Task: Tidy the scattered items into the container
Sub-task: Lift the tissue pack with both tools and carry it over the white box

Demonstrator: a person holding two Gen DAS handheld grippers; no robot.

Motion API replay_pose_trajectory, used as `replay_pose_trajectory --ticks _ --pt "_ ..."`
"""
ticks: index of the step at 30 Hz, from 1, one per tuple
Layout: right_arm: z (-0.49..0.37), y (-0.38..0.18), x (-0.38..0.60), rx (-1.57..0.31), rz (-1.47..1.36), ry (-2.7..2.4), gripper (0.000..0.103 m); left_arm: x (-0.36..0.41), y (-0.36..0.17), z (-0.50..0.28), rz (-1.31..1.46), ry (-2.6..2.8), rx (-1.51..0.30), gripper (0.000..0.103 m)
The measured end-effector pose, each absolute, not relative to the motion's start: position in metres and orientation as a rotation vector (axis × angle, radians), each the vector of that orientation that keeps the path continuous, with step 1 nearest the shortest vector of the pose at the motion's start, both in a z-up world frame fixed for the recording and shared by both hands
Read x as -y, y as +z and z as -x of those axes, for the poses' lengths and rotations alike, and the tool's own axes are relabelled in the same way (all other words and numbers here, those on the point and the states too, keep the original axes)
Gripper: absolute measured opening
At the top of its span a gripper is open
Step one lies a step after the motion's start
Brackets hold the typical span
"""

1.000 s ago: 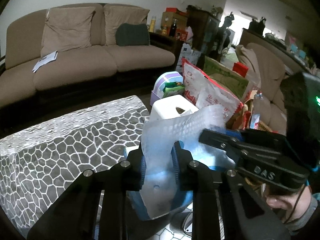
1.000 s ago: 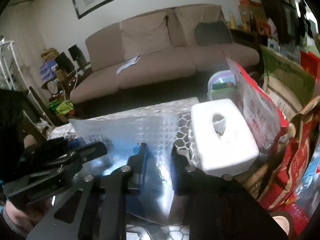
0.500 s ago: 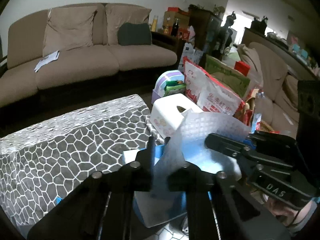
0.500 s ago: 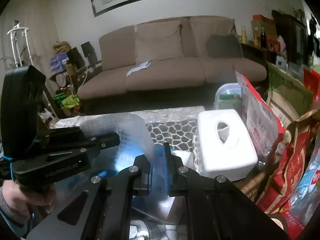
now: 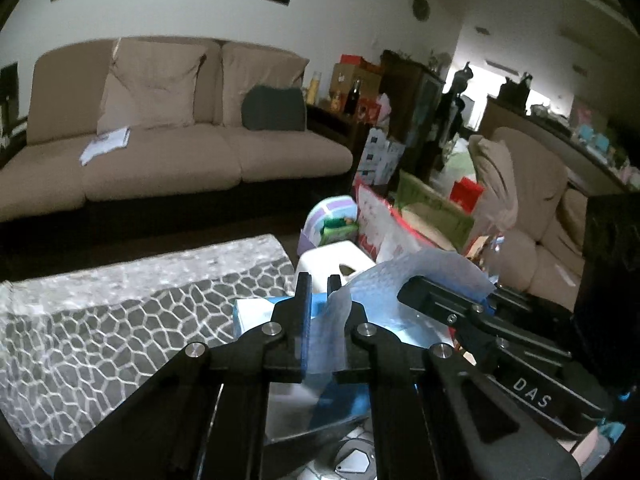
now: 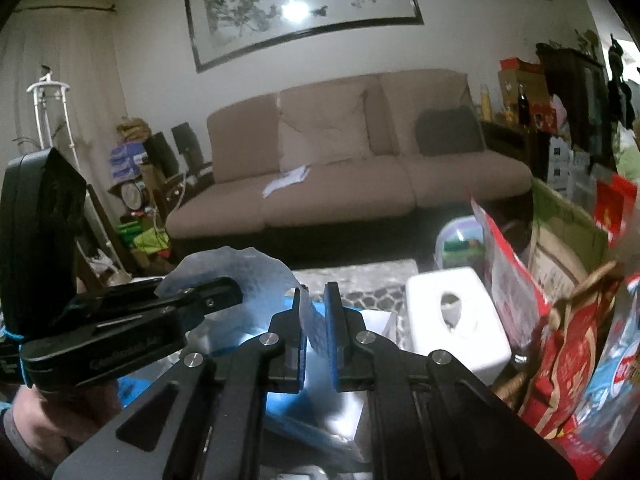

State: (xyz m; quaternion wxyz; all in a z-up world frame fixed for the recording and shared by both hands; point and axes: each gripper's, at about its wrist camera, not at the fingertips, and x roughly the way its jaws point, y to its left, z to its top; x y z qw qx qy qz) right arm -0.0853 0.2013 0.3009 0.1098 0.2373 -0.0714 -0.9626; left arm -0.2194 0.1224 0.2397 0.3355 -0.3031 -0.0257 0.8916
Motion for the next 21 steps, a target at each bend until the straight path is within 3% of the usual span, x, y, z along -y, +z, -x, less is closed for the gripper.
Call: replay_pose_trajectory --ticks 12,21 --pt "0.038 0.390 -0.141 0.121 -0.649 -2.757 0.007 -0.062 0.328 0.164 0.753 2.406 0.013 0.006" --pt "-0.024 0.434 -0.055 0.067 -0.610 -2.635 0.007 0.027 0.377 0.084 0.750 2.508 -0.009 0.007"
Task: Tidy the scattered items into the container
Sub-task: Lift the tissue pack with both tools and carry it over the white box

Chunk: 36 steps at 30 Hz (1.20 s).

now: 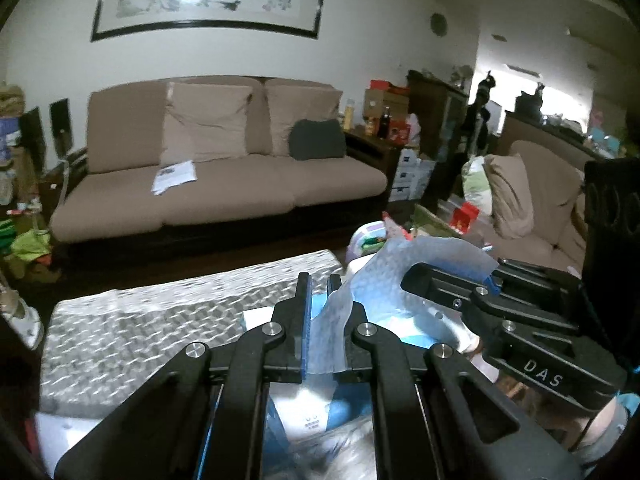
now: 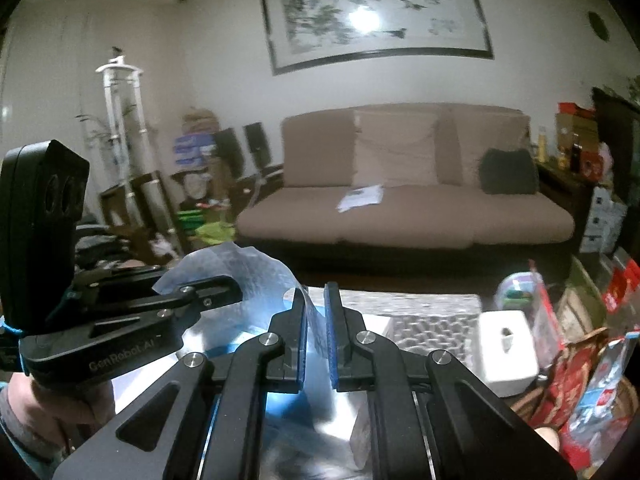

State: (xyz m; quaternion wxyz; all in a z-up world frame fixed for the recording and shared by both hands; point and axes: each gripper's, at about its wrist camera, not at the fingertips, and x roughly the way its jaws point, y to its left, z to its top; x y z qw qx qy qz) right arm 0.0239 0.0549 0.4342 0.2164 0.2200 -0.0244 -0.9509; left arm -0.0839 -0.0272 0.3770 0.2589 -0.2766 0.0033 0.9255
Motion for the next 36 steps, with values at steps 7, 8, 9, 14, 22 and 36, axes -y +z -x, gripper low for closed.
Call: replay_pose_trajectory --ticks 7,8,9,14,22,36 --pt "-0.073 0.436 0.030 0.083 -0.614 -2.499 0.007 0.113 0.386 0.016 0.797 2.606 -0.048 0.007" --pt "-0.079 0.434 0.043 0.085 -0.617 -2.479 0.007 0.131 0.384 0.004 0.805 2.623 -0.047 0.007" --pt "-0.085 0.431 0.057 0.088 -0.626 -2.456 0.007 0.140 0.383 -0.001 0.812 2.630 -0.045 0.007" --pt "-0.109 0.416 0.116 0.094 -0.655 -2.375 0.007 0.203 0.367 -0.036 0.857 2.689 -0.003 0.006" --pt "-0.127 0.375 0.189 0.075 -0.729 -2.290 0.007 0.287 0.326 -0.070 0.941 2.733 0.064 0.007" --pt "-0.115 0.282 0.232 0.070 -0.895 -2.233 0.007 0.329 0.234 -0.064 1.091 2.706 0.137 0.007"
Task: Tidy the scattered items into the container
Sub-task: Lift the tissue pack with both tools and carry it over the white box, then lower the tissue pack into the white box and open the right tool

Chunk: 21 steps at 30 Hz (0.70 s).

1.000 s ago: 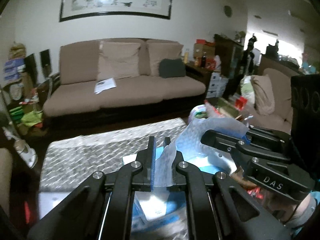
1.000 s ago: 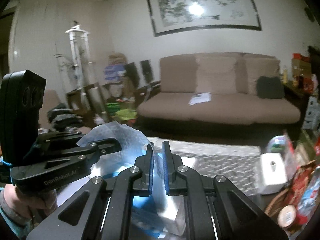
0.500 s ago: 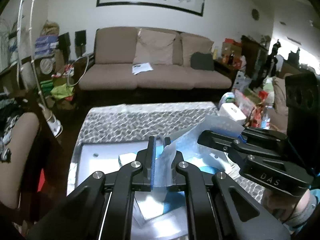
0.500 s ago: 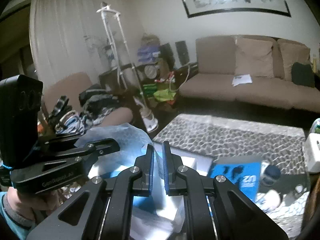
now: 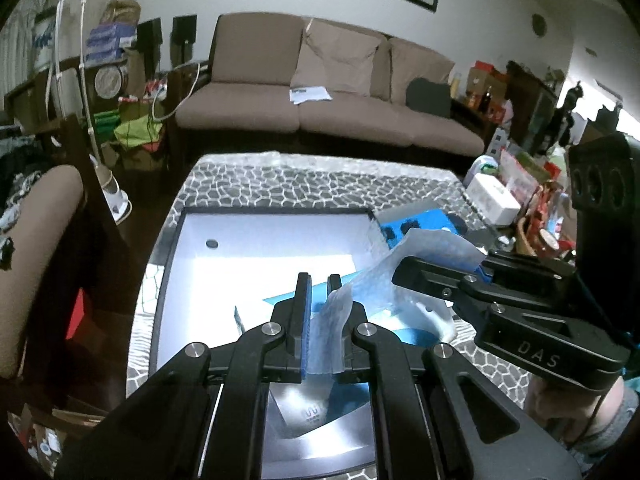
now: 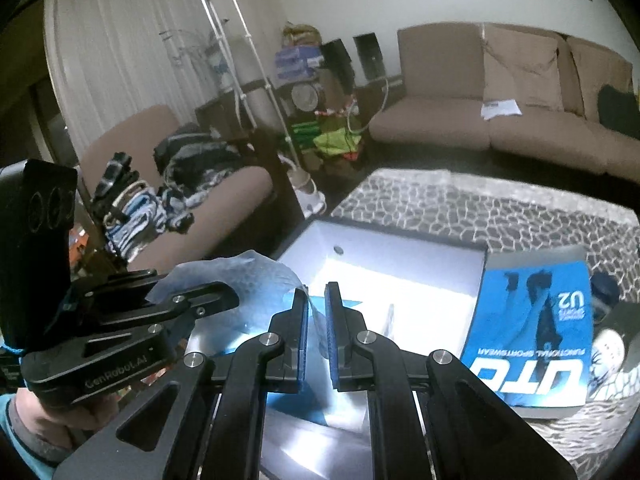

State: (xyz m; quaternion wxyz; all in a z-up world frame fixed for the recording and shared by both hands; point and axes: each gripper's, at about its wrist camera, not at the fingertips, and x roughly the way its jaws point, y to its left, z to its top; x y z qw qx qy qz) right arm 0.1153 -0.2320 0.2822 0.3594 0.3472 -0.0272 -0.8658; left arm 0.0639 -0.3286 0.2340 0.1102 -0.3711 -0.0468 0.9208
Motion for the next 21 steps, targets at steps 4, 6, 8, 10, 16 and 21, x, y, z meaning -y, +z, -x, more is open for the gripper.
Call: replay_pose_trajectory --ticks 4,6,8,10,16,21 --pt "-0.108 0.269 0.231 0.075 -0.924 -2.227 0.008 0.328 0.219 -0.059 1.116 2.687 0.137 0.007" --pt "-0.105 0.263 0.230 0.082 -0.936 -2.224 0.008 0.326 0.215 -0.055 1.129 2.681 0.132 0.007" --pt "-0.102 0.259 0.230 0.085 -0.948 -2.220 0.008 0.324 0.210 -0.054 1.139 2.677 0.130 0.007" --pt "-0.101 0.256 0.231 0.087 -0.953 -2.214 0.008 0.324 0.204 -0.053 1.146 2.674 0.137 0.007" --pt "-0.101 0.259 0.236 0.071 -0.943 -2.206 0.008 0.330 0.203 -0.054 1.142 2.678 0.169 0.007" --pt "-0.102 0.261 0.232 0.083 -0.940 -2.198 0.008 0.331 0.205 -0.057 1.142 2.672 0.170 0.006"
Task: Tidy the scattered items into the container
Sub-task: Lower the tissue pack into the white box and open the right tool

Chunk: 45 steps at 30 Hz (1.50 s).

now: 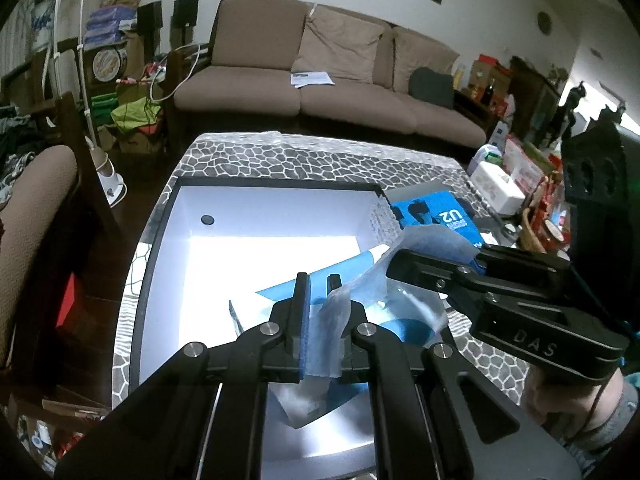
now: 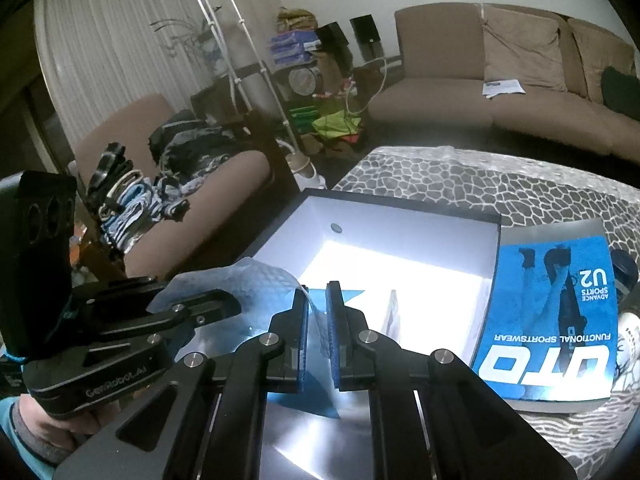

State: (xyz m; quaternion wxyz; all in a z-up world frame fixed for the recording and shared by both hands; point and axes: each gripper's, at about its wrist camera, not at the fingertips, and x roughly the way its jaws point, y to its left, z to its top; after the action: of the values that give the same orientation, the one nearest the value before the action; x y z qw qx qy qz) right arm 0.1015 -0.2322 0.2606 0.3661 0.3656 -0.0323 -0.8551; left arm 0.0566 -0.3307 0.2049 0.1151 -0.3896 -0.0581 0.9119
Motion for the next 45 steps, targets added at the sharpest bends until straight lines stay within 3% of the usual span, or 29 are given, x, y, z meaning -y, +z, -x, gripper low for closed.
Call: replay_pose_trajectory --ticks 11,22,38,45 --pt "-0.114 0.273 0.222 0.020 -0.938 -2.143 0.009 0.296 0.218 -0.087 1.161 2.554 0.187 0.002" --pt "-0.121 0.258 0.268 -0.043 -0.965 -2.059 0.009 0.338 0.197 -0.100 1.229 2.587 0.262 0.003" --pt "-0.102 0.237 0.355 -0.163 -1.039 -1.955 0.009 0.384 0.176 -0.095 1.309 2.685 0.230 0.003" --pt "-0.091 0.231 0.388 -0.209 -1.107 -1.907 0.009 0.394 0.171 -0.089 1.362 2.739 0.100 0.003"
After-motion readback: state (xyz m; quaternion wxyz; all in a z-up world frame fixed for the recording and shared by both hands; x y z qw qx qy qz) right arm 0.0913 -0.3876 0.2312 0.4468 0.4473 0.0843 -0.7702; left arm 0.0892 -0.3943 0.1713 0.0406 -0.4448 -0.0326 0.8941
